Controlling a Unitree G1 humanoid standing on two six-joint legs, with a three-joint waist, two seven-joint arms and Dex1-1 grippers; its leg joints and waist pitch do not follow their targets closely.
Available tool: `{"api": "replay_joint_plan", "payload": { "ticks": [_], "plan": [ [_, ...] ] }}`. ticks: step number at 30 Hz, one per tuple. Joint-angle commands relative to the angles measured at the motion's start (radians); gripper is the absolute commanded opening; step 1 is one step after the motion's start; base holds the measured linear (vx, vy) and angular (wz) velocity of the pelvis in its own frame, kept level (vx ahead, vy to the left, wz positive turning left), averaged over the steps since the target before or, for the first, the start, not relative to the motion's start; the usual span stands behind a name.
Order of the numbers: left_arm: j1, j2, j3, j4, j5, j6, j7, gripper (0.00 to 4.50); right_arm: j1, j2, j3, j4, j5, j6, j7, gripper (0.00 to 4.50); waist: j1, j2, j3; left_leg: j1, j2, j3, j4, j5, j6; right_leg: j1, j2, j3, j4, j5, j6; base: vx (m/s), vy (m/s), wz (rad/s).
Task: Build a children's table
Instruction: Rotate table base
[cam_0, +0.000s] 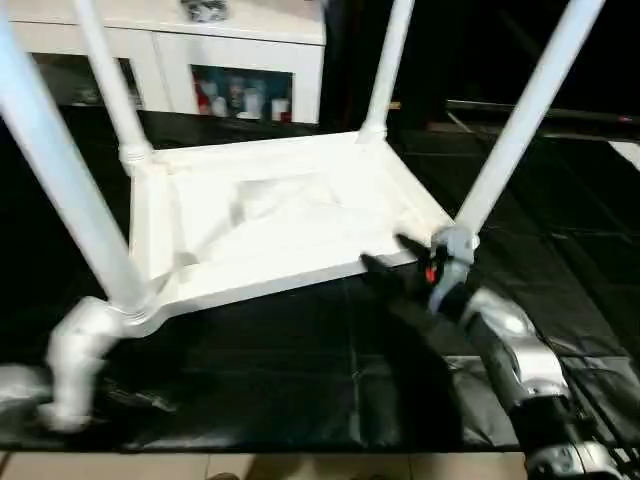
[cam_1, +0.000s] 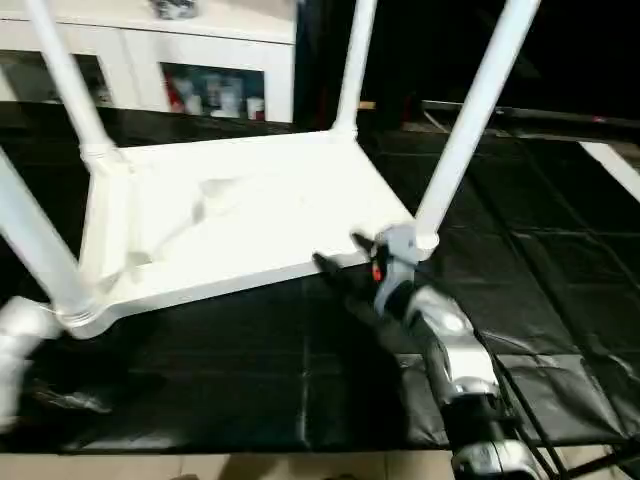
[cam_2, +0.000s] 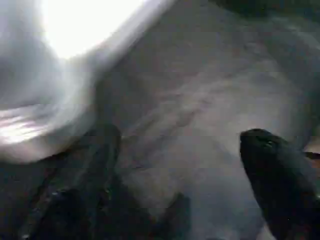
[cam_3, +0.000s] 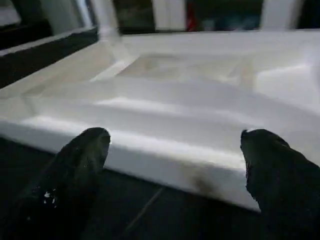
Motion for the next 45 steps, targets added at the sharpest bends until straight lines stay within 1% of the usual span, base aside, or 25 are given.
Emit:
{"api": "replay_joint_plan", "payload": {
  "ticks": [1, 2, 3, 4, 5, 8, 11, 12, 16, 17, 19, 22, 24, 25, 26, 27, 32, 35, 36, 37, 38, 39, 41, 42, 45],
  "plan": [
    [-0.012, 0.021, 0.058, 0.031, 0.014, -0.029, 0.009, 4.47, 0.005, -0.029, 0.000, -0.039, -0.017, 0.046, -0.004, 4.50, -0.003, 0.026, -0.043, 0.022, 0.013, -0.012, -0.089, -0.432, -0.018, 0.025, -0.051, 0.043, -0.101, -0.512, -0.100, 0.000, 0.000, 0.00],
    [-0.033, 0.029, 0.081, 0.068, 0.019, -0.053, 0.022, 4.47, 0.004, -0.036, 0.005, -0.035, -0.034, 0.061, -0.012, 4.50, -0.002, 0.030, -0.042, 0.024, 0.013, -0.012, -0.089, -0.434, -0.020, 0.024, -0.051, 0.043, -0.102, -0.512, -0.100, 0.000, 0.000, 0.00],
    [-0.069, 0.047, 0.112, 0.129, 0.009, -0.089, 0.042, 4.47, 0.007, -0.050, 0.020, -0.027, -0.079, 0.055, -0.027, 4.50, 0.001, 0.033, -0.041, 0.030, 0.009, -0.010, -0.086, -0.449, -0.023, 0.018, -0.050, 0.043, -0.106, -0.523, -0.098, 0.000, 0.000, 0.00],
    [-0.107, 0.057, 0.130, 0.182, 0.002, -0.127, 0.056, 4.47, 0.007, -0.059, 0.030, -0.013, -0.112, 0.054, -0.046, 4.50, 0.003, 0.030, -0.042, 0.030, 0.005, -0.011, -0.084, -0.443, -0.023, 0.021, -0.052, 0.043, -0.107, -0.528, -0.095, 0.000, 0.000, 0.00],
    [-0.128, 0.060, 0.135, 0.205, -0.007, -0.138, 0.056, 4.47, 0.006, -0.060, 0.030, -0.003, -0.124, 0.058, -0.060, 4.50, 0.004, 0.032, -0.044, 0.026, 0.008, -0.015, -0.087, -0.435, -0.026, 0.026, -0.056, 0.044, -0.103, -0.513, -0.102, 0.000, 0.000, 0.00],
    [-0.172, 0.060, 0.136, 0.233, -0.035, -0.143, 0.064, 4.47, 0.010, -0.063, 0.029, -0.010, -0.120, 0.077, -0.084, 4.50, 0.004, 0.033, -0.039, 0.034, 0.010, -0.017, -0.088, -0.469, -0.034, 0.023, -0.055, 0.042, -0.105, -0.540, -0.105, 0.000, 0.000, 0.00],
    [-0.271, 0.006, 0.111, 0.268, -0.028, -0.160, 0.099, 4.47, 0.022, -0.056, 0.029, -0.033, -0.110, 0.116, -0.100, 4.50, 0.005, 0.035, -0.042, 0.040, 0.011, -0.018, -0.088, -0.483, -0.038, 0.022, -0.056, 0.043, -0.106, -0.530, -0.112, 0.000, 0.000, 0.00],
    [-0.288, -0.004, 0.105, 0.277, -0.024, -0.167, 0.106, 4.47, 0.023, -0.056, 0.033, -0.037, -0.114, 0.125, -0.105, 4.50, 0.005, 0.033, -0.044, 0.034, 0.011, -0.019, -0.089, -0.467, -0.040, 0.030, -0.058, 0.044, -0.102, -0.515, -0.118, 0.000, 0.000, 0.00],
    [-0.364, -0.061, 0.075, 0.295, -0.049, -0.179, 0.099, 4.47, 0.022, -0.052, 0.042, -0.019, -0.135, 0.140, -0.124, 4.50, 0.007, 0.035, -0.048, 0.034, 0.012, -0.017, -0.087, -0.439, -0.044, 0.033, -0.059, 0.045, -0.096, -0.466, -0.132, 0.000, 0.000, 0.00],
    [-0.373, -0.070, 0.068, 0.290, -0.063, -0.172, 0.085, 4.47, 0.019, -0.054, 0.047, -0.009, -0.151, 0.149, -0.134, 4.50, 0.008, 0.034, -0.050, 0.029, 0.011, -0.017, -0.088, -0.422, -0.045, 0.039, -0.060, 0.046, -0.093, -0.446, -0.140, 0.000, 0.000, 0.00],
    [-0.382, -0.082, 0.042, 0.275, -0.085, -0.166, 0.054, 4.47, 0.009, -0.055, 0.051, 0.021, -0.180, 0.186, -0.165, 4.50, 0.007, 0.035, -0.051, 0.027, 0.010, -0.015, -0.087, -0.406, -0.047, 0.040, -0.059, 0.047, -0.089, -0.426, -0.152, 0.000, 0.000, 0.00],
    [-0.397, -0.095, 0.017, 0.271, -0.088, -0.168, 0.054, 4.47, 0.006, -0.051, 0.049, 0.036, -0.194, 0.187, -0.182, 4.50, 0.006, 0.033, -0.053, 0.025, 0.011, -0.013, -0.087, -0.387, -0.051, 0.042, -0.056, 0.048, -0.083, -0.375, -0.166, 0.000, 0.000, 0.00],
    [-0.416, -0.111, -0.011, 0.274, -0.084, -0.172, 0.060, 4.47, 0.001, -0.046, 0.050, 0.051, -0.205, 0.175, -0.203, 4.50, 0.006, 0.026, -0.055, 0.025, 0.011, -0.011, -0.085, -0.374, -0.047, 0.045, -0.056, 0.048, -0.081, -0.361, -0.167, 0.000, 0.000, 0.00],
    [-0.429, -0.129, -0.030, 0.263, -0.089, -0.166, 0.058, 4.47, -0.011, -0.040, 0.051, 0.080, -0.217, 0.168, -0.225, 4.50, 0.007, 0.029, -0.055, 0.026, 0.010, -0.010, -0.084, -0.361, -0.046, 0.044, -0.057, 0.048, -0.080, -0.354, -0.171, 0.000, 0.000, 0.00],
    [-0.441, -0.146, -0.048, 0.252, -0.096, -0.158, 0.056, 4.47, -0.023, -0.033, 0.050, 0.107, -0.223, 0.166, -0.244, 4.50, 0.006, 0.026, -0.055, 0.028, 0.011, -0.008, -0.084, -0.357, -0.046, 0.042, -0.057, 0.049, -0.082, -0.355, -0.174, 0.000, 0.000, 0.00],
    [-0.448, -0.160, -0.066, 0.235, -0.107, -0.146, 0.047, 4.47, -0.037, -0.025, 0.048, 0.138, -0.228, 0.161, -0.263, 4.50, 0.011, 0.029, -0.055, 0.036, 0.013, -0.006, -0.081, -0.358, -0.051, 0.035, -0.059, 0.050, -0.081, -0.351, -0.184, 0.000, 0.000, 0.00],
    [-0.436, -0.192, -0.155, 0.093, -0.195, -0.045, 0.006, 4.47, -0.117, 0.016, 0.032, 0.274, -0.242, 0.132, -0.323, 4.50, 0.012, 0.027, -0.054, 0.029, 0.013, -0.010, -0.085, -0.384, -0.064, 0.042, -0.059, 0.049, -0.078, -0.385, -0.167, 0.000, 0.000, 0.00],
    [-0.415, -0.185, -0.209, 0.009, -0.255, 0.020, -0.033, 4.47, -0.166, 0.047, 0.018, 0.348, -0.243, 0.100, -0.348, 4.50, 0.006, 0.023, -0.052, 0.030, 0.011, -0.010, -0.084, -0.405, -0.065, 0.039, -0.057, 0.048, -0.083, -0.418, -0.156, 0.000, 0.000, 0.00],
    [-0.415, -0.185, -0.209, 0.009, -0.255, 0.020, -0.033, 4.47, -0.166, 0.047, 0.018, 0.348, -0.243, 0.100, -0.348, 4.50, 0.002, 0.024, -0.052, 0.025, 0.010, -0.012, -0.084, -0.399, -0.065, 0.043, -0.057, 0.048, -0.080, -0.423, -0.156, 0.000, 0.000, 0.00],
    [-0.404, -0.186, -0.235, -0.028, -0.276, 0.045, -0.046, 4.47, -0.187, 0.059, 0.022, 0.381, -0.244, 0.082, -0.346, 4.50, 0.001, 0.020, -0.052, 0.024, 0.010, -0.010, -0.084, -0.397, -0.065, 0.042, -0.057, 0.047, -0.082, -0.431, -0.151, 0.000, 0.000, 0.00],
    [-0.397, -0.195, -0.261, -0.059, -0.293, 0.067, -0.057, 4.47, -0.208, 0.074, 0.030, 0.409, -0.250, 0.062, -0.347, 4.50, -0.003, 0.022, -0.052, 0.025, 0.012, -0.012, -0.083, -0.400, -0.066, 0.041, -0.059, 0.048, -0.081, -0.438, -0.148, 0.000, 0.000, 0.00],
    [-0.396, -0.199, -0.272, -0.070, -0.301, 0.076, -0.061, 4.47, -0.216, 0.081, 0.034, 0.417, -0.253, 0.056, -0.348, 4.50, -0.010, 0.020, -0.050, 0.020, 0.009, -0.014, -0.084, -0.402, -0.066, 0.045, -0.058, 0.045, -0.083, -0.457, -0.141, 0.000, 0.000, 0.00],
    [-0.398, -0.222, -0.302, -0.088, -0.299, 0.085, -0.053, 4.47, -0.235, 0.100, 0.045, 0.433, -0.257, 0.045, -0.335, 4.50, -0.017, 0.020, -0.050, 0.024, 0.009, -0.013, -0.082, -0.412, -0.065, 0.039, -0.056, 0.045, -0.087, -0.475, -0.133, 0.000, 0.000, 0.00],
    [-0.403, -0.243, -0.322, -0.097, -0.294, 0.085, -0.039, 4.47, -0.249, 0.114, 0.052, 0.443, -0.262, 0.038, -0.332, 4.50, -0.020, 0.016, -0.050, 0.022, 0.009, -0.014, -0.082, -0.413, -0.064, 0.040, -0.056, 0.045, -0.088, -0.488, -0.128, 0.000, 0.000, 0.00],
    [-0.431, -0.305, -0.369, -0.106, -0.293, 0.091, 0.003, 4.47, -0.293, 0.150, 0.065, 0.488, -0.277, 0.013, -0.339, 4.50, -0.025, 0.014, -0.050, 0.021, 0.008, -0.014, -0.080, -0.415, -0.064, 0.040, -0.058, 0.044, -0.093, -0.520, -0.112, 0.000, 0.000, 0.00]
  ]
}}
